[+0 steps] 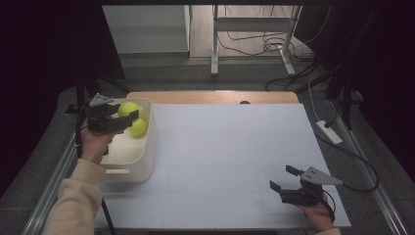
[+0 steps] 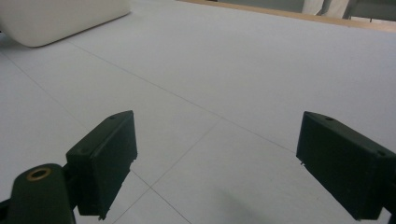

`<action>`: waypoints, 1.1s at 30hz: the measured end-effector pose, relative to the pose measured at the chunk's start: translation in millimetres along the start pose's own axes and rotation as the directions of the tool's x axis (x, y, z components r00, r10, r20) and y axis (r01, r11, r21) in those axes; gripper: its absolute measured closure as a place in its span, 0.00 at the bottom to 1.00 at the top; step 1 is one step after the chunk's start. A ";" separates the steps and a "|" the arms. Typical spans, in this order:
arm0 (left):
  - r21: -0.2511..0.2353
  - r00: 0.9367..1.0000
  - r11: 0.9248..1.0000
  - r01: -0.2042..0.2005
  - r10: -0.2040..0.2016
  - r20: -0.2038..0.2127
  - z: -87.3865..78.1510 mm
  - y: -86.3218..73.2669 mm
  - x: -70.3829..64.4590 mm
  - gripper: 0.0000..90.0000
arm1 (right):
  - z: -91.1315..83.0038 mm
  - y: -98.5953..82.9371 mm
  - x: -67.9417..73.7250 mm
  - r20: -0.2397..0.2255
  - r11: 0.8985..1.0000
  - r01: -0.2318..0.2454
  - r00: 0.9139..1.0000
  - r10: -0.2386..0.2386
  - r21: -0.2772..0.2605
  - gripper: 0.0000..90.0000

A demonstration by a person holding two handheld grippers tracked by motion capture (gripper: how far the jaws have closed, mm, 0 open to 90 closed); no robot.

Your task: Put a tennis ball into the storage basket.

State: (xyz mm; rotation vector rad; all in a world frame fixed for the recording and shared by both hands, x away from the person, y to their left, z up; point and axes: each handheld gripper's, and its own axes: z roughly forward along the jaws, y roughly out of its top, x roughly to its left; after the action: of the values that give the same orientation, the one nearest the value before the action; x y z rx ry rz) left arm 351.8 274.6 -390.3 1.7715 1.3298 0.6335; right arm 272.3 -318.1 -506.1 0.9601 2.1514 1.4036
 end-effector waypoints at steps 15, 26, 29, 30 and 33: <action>0.076 1.000 0.997 -0.012 0.013 -0.013 7.7 -3.9 2.8 0.30 | 0.7 -0.1 0.2 -0.002 1.000 -0.001 1.000 0.001 0.002 0.13; 0.100 1.000 0.995 -0.014 0.015 -0.011 8.0 -4.2 4.5 0.31 | 0.9 -0.1 0.5 -0.002 1.000 -0.001 1.000 0.001 0.002 0.13; 0.129 0.999 0.992 -0.009 0.013 -0.030 10.8 -6.2 6.5 0.30 | 0.8 -0.1 0.5 -0.003 1.000 -0.001 1.000 0.001 0.002 0.13; 0.129 0.999 0.992 -0.009 0.013 -0.030 10.8 -6.2 6.5 0.26 | 0.8 -0.1 0.5 -0.003 1.000 -0.001 1.000 0.001 0.002 0.13; 0.122 0.999 0.993 0.003 0.002 -0.041 9.6 -4.7 6.7 0.15 | 0.7 -0.1 0.3 -0.003 1.000 -0.003 1.000 0.003 0.001 0.13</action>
State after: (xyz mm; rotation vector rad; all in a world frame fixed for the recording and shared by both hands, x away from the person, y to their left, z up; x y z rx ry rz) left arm 358.9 278.5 -400.0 1.8644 1.4236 0.6020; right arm 272.6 -317.5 -506.6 0.9628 2.1544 1.4062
